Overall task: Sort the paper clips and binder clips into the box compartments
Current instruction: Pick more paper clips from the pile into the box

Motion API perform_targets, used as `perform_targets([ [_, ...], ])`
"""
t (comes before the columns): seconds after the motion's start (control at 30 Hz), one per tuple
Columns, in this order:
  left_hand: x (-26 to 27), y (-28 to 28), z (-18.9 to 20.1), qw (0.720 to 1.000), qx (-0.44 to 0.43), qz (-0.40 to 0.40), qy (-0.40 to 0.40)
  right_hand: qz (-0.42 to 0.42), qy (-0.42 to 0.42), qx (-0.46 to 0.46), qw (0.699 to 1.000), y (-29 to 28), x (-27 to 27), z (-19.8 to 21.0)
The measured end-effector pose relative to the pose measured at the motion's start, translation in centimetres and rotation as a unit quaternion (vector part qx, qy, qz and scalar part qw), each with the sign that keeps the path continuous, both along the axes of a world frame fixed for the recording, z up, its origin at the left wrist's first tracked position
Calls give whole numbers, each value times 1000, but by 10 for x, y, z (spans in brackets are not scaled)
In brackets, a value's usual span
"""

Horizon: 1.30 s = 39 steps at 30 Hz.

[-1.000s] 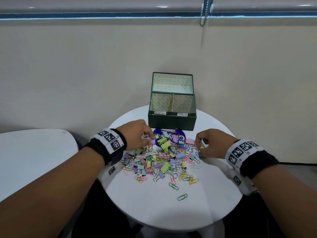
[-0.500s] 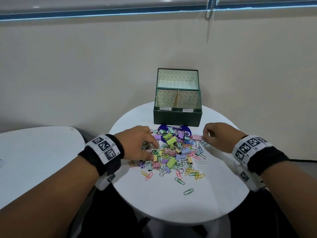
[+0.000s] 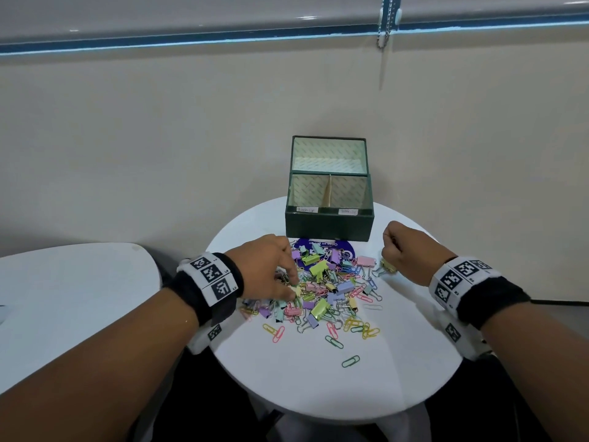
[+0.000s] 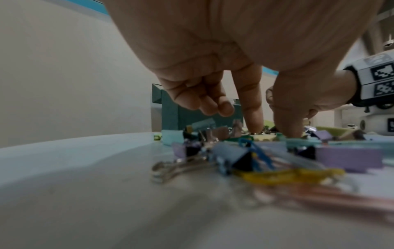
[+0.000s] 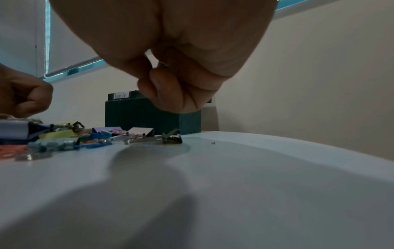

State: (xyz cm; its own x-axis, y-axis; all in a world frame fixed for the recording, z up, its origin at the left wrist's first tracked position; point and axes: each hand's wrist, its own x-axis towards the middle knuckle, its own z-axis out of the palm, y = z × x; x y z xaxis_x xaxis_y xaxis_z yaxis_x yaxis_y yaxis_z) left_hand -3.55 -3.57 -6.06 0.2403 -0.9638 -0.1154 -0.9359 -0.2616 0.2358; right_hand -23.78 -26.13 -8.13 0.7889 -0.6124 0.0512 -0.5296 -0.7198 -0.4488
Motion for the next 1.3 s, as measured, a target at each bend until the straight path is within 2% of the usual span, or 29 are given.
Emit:
perform_targets([
  [0.2, -2, 1, -1, 997, -42, -66, 3, 8, 48, 18, 999, 3, -2, 3],
  [0.47, -4, -2, -4, 992, 4, -126, -18, 17, 62, 53, 997, 5, -1, 5],
  [0.53, -4, -3, -5, 991, 5, -131, -27, 29, 63, 54, 996, 5, -2, 6],
  [0.63, -5, -4, -3, 990, 10, -135, -46, 50, 103, 8, 993, 8, -2, 4],
  [0.83, -17, -13, 2, 987, 64, -124, -73, 28, 138, -23, 990, 11, 1, 0],
  [0.97, -22, -15, 9, 985, 109, -96, -93, 19, 135, -38, 990, 9, 3, -4],
  [1.17, -19, -13, 11, 977, 143, -120, -106, 25, 137, -23, 990, 8, 3, -3],
  [1.3, -17, -10, 10, 977, 118, -140, -112, 49, 130, -27, 990, 9, 3, -3],
])
